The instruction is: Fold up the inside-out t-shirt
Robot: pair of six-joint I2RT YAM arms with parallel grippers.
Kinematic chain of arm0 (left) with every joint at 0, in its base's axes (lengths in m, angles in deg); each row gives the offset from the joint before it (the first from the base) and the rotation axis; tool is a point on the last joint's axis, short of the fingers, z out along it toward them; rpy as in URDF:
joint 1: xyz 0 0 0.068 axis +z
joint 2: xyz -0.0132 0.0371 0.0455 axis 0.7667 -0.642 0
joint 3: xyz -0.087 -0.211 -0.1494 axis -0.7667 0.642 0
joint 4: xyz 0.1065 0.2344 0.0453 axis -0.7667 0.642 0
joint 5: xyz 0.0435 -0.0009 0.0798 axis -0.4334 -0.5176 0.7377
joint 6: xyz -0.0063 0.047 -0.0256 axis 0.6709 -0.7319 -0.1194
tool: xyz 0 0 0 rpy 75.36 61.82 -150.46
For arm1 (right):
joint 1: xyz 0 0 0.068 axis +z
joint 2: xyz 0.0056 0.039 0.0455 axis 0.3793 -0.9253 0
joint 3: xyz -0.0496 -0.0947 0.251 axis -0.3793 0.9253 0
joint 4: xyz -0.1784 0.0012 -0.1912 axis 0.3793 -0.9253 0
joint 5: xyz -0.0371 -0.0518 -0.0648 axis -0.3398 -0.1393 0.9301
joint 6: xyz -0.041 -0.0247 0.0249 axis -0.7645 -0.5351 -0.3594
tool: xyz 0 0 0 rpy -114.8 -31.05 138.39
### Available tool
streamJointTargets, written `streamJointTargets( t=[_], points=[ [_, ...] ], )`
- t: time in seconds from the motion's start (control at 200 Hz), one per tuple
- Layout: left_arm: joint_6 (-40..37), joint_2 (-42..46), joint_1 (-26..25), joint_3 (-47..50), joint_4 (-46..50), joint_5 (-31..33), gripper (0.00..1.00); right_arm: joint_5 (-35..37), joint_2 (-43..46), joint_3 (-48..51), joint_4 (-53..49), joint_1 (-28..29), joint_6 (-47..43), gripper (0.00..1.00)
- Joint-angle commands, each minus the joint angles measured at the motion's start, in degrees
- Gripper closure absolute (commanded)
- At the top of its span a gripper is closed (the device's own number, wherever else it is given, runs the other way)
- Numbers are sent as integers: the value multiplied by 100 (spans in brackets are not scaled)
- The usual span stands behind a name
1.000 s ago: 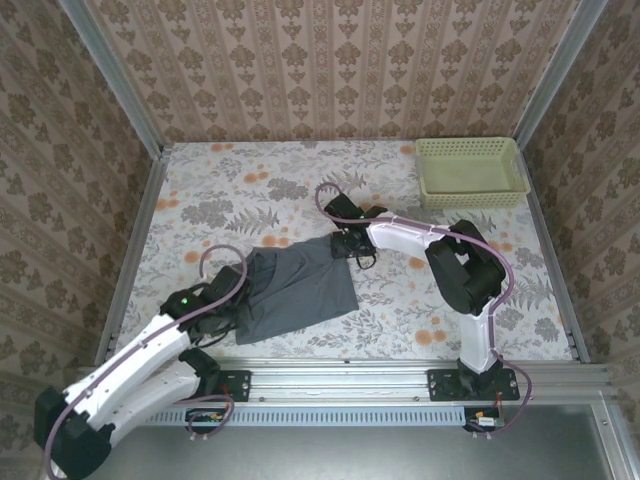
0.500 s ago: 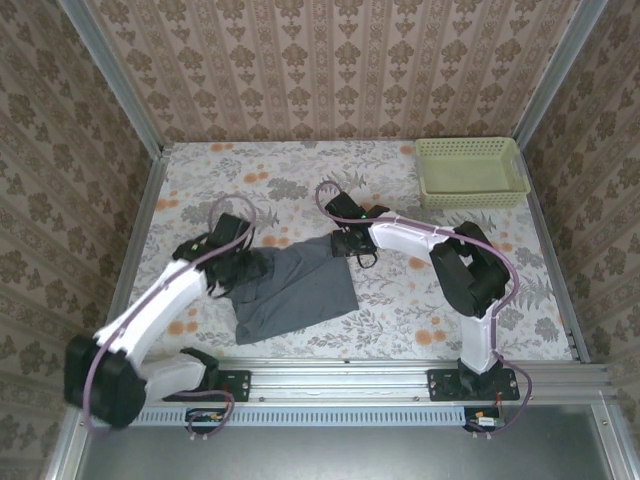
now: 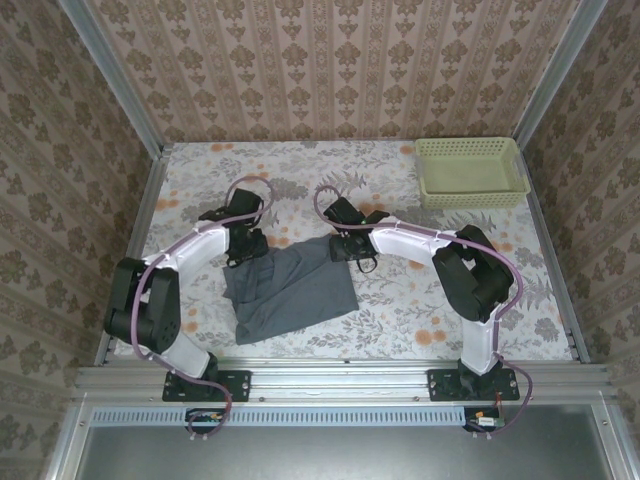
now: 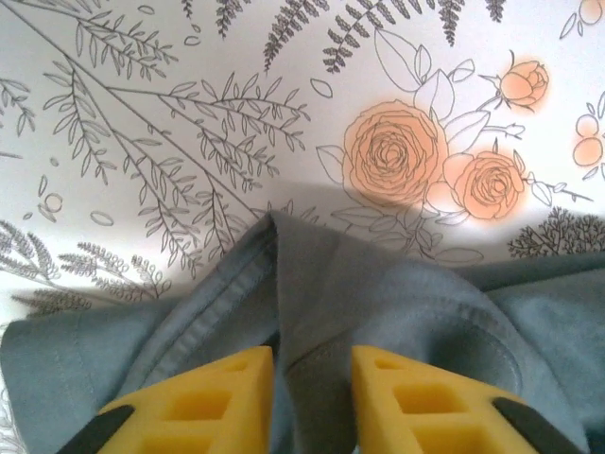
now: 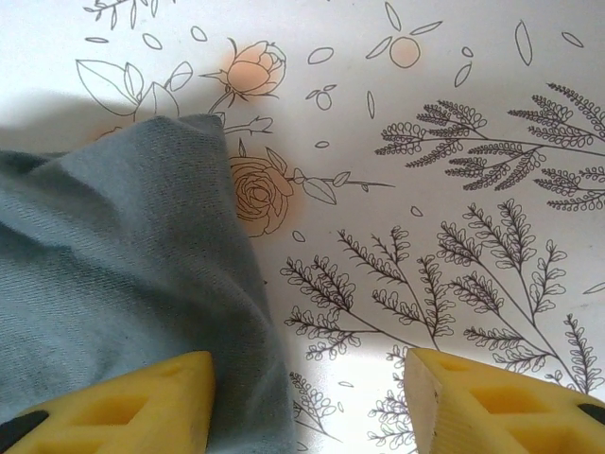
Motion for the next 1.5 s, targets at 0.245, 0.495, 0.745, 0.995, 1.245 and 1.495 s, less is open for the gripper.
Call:
streamJointTargets(
  t=[0.245,0.495,0.745,0.995,1.245,1.495],
  points=[
    [-170,1417,746,502,-216,-664,100,182,59,66,6,-88,-72,43],
    [-144,2744,1455,1166,241,-1103,100,-97,155,69,214,-58,-204,43],
    [-109,2065,2121,1771,-103,-986,92,30,334,315,361,157,-177,42],
    [-222,1696,2232,1445,55,-538,56,282,786,776,477,306,-192,41],
    [251,3579,1101,1545,1409,159,37,616,1511,1282,337,647,-199,37],
    [1755,4414,-440,2437,1859,100,40,438,1075,953,358,640,-180,36]
  ],
)
